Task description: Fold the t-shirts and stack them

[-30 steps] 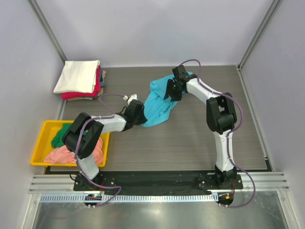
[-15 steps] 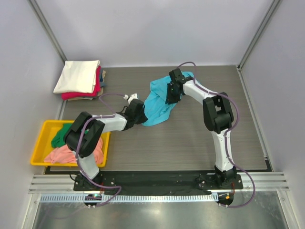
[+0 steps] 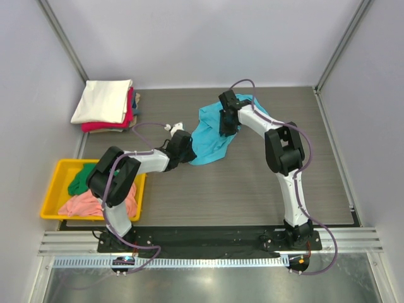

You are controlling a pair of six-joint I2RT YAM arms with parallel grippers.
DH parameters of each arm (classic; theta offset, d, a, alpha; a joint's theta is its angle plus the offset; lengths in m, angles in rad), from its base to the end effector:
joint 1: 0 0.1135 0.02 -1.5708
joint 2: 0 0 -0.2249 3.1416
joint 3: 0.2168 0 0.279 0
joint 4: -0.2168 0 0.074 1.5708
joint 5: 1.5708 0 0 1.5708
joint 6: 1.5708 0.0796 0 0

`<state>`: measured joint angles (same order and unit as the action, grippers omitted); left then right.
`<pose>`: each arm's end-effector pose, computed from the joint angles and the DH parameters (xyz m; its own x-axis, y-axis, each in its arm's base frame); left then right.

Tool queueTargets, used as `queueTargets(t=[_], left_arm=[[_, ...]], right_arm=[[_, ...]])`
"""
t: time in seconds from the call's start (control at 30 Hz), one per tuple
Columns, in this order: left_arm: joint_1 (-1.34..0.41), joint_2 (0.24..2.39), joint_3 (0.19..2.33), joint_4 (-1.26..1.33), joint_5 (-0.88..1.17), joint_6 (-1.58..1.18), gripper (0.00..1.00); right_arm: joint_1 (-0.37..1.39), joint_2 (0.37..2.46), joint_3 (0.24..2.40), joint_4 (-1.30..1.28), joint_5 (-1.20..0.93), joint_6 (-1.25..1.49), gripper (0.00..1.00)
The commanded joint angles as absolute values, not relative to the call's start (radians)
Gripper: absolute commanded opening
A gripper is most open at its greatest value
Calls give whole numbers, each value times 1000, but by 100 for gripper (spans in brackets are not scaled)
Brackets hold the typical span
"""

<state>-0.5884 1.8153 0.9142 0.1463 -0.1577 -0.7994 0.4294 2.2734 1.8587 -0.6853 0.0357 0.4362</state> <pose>0.3412 -0.2126 0.0508 -0.7221 -0.3694 -0.5849 -0.0928 0.8896 -0.4472 0.4636 0.2091 0.0934 -0.9040 0.0505 -0.4246 -0.0214 0.9864 0.1628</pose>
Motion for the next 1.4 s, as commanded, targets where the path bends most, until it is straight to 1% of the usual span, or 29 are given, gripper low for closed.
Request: queueTargets(t=[0.0,0.07,0.1,0.17,0.27,0.67,0.8,0.9,1.03,1.17,1.2,1.3,1.33,1.37], left_arm=[[-581,1898,877,-11,-187,-761,0],[-581,1898,877,-11,-189,-759,0],[-581,1898,877,-11,-190,-759,0],[-581,1901,879,-11,-190,-759,0],[-581,1904,882,-11,-189,-759,0],[-581,1917,890,-29,-212,-758,0],[-581,1919,891,-37,-222,-756,0],[-577,1917,890,-43,-229,-756,0],[-571,1913,885,-46,-232,-756,0],[-568,1911,882,-49,-239,-755,0],[-566,1913,881,-49,-238,-756,0],[-566,1913,881,-49,-236,-756,0],[-566,1911,881,-48,-236,-755,0],[-566,1911,881,-49,-236,-755,0]], right_arm=[[437,2304,1902,-710,89,416,26],[439,2304,1904,-712,94,417,14],[440,2301,1905,-712,97,420,11],[439,2295,1913,-712,97,420,6],[439,2281,1924,-719,86,420,4],[414,2215,2062,-819,58,396,5],[396,2206,2065,-830,38,390,9],[376,2195,2056,-833,25,391,9],[351,2180,2052,-833,12,387,15],[339,2174,2046,-833,12,379,16],[337,2174,2042,-833,-21,379,20],[334,2174,2033,-831,-31,379,17],[334,2177,2029,-830,-32,379,10],[334,2178,2023,-830,-37,379,6]])
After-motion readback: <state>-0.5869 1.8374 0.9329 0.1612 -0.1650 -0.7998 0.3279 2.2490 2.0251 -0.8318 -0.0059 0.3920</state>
